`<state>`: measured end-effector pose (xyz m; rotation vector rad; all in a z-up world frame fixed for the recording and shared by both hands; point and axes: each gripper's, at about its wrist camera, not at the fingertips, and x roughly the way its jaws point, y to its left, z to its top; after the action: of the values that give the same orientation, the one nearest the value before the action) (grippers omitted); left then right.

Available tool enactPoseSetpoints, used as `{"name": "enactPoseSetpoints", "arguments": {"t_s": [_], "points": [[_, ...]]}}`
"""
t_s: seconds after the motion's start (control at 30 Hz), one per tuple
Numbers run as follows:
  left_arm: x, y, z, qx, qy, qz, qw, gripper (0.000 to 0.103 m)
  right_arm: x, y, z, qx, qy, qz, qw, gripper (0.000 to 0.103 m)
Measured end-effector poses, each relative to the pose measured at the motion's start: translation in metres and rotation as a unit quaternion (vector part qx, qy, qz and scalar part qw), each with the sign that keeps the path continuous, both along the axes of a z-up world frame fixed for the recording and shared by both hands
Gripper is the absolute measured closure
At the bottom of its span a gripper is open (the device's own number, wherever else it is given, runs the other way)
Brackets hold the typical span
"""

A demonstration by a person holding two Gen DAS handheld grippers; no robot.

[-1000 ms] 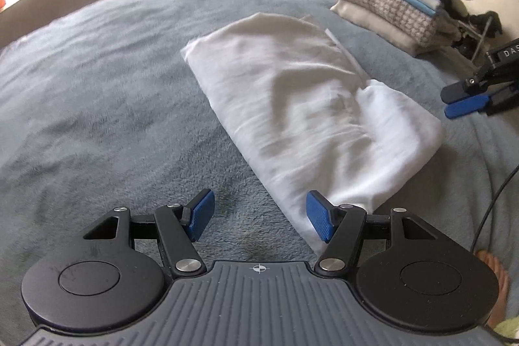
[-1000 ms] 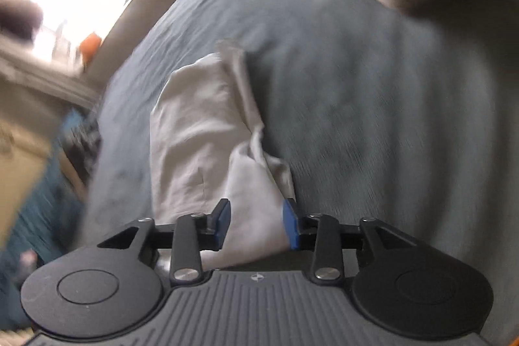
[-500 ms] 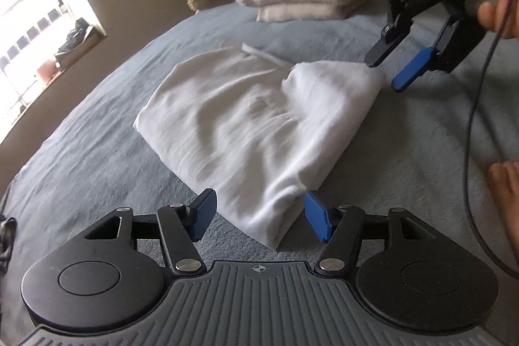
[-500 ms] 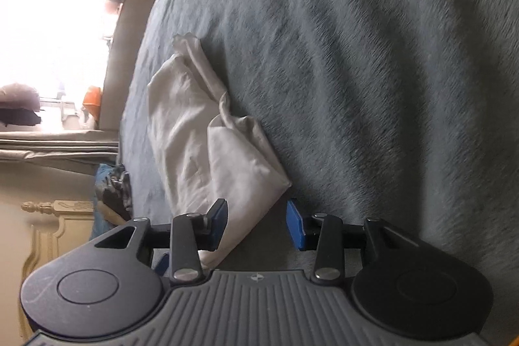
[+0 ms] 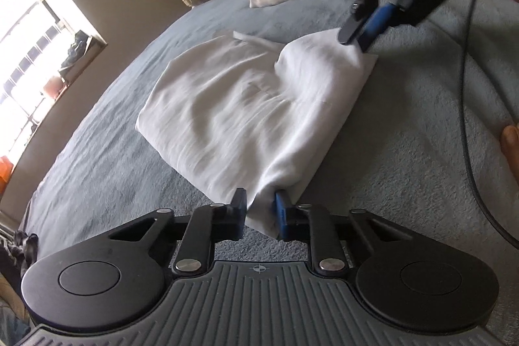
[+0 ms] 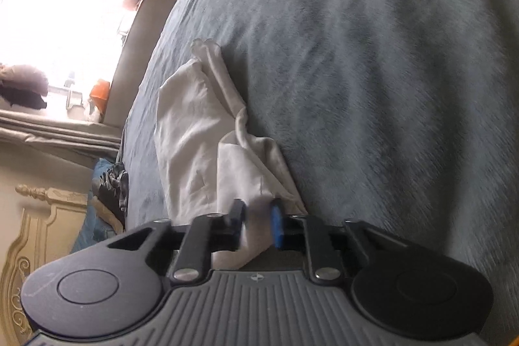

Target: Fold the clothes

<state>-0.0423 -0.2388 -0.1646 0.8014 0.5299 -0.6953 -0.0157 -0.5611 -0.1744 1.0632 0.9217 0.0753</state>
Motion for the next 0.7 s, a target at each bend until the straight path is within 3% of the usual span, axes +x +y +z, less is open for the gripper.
{"name": "enactPoseSetpoints", "arguments": {"t_s": [0.2,0.3,0.5,0.7], "points": [[-0.002,0.000,0.001,0.000,-0.008,0.007,0.9999,0.090,0.003,0.002,0.011,-0.027,-0.020,0.010,0.999,0.093],[-0.003,0.003,0.005,-0.010,-0.014,0.013,0.9998,0.092,-0.002,-0.001,0.002,-0.005,-0.011,0.013,1.000,0.096],[-0.002,0.008,0.012,-0.029,-0.025,0.028,0.9989,0.094,-0.006,0.003,0.004,0.010,-0.035,0.019,0.999,0.096],[-0.002,0.014,0.003,-0.021,-0.013,0.035,0.9991,0.094,-0.009,0.002,-0.018,0.021,-0.006,0.008,1.000,0.097]]}}
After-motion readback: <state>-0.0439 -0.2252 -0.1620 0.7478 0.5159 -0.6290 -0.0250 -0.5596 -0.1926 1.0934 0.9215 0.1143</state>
